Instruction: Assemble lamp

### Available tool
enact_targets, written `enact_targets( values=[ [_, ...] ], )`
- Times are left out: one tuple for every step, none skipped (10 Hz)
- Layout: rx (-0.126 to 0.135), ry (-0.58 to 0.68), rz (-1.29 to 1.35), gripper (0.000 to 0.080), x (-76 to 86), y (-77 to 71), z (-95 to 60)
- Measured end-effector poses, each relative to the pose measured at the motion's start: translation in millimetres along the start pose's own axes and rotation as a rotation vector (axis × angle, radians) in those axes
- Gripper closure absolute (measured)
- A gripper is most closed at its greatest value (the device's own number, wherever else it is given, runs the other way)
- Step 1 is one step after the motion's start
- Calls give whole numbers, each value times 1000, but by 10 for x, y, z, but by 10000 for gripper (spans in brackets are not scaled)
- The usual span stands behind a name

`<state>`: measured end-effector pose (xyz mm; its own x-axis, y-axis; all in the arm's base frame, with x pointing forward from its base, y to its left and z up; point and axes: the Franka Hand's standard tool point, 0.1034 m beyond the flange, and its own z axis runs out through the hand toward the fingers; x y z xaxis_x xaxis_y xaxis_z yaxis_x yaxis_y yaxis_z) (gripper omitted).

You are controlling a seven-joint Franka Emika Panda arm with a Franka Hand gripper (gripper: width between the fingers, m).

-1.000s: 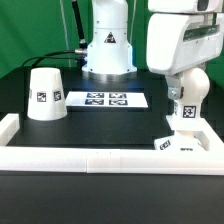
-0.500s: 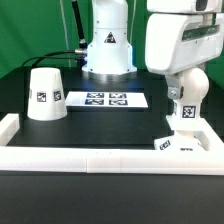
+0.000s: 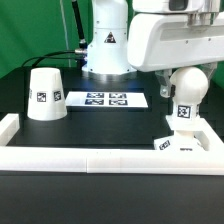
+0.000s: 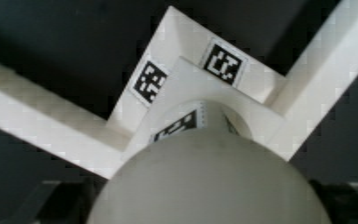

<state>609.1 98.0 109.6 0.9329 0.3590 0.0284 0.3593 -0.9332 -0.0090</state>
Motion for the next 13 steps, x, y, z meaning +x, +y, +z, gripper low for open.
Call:
enact_targets(
  values=[
    [1, 1, 92, 220, 1, 1, -1],
    [2, 1, 167, 220, 2, 0, -1],
    [2, 1, 264, 220, 4, 0, -3],
    [2, 1, 341, 220, 5, 1, -7],
    [3, 1, 410, 220, 5, 1, -8],
    [4, -2, 517, 220, 1, -1, -11],
    [3, -10, 623, 220, -11, -8, -9],
    [6, -12, 708, 220, -15, -12, -6],
    [10, -13, 823, 220, -18, -10, -7],
    [12, -14, 911, 220, -20, -11, -9],
    [12, -17, 1008, 220, -21, -22, -6],
    [11, -19, 1069, 220, -22, -32, -6],
    [12, -24, 1120, 220, -23, -43, -6]
  ],
)
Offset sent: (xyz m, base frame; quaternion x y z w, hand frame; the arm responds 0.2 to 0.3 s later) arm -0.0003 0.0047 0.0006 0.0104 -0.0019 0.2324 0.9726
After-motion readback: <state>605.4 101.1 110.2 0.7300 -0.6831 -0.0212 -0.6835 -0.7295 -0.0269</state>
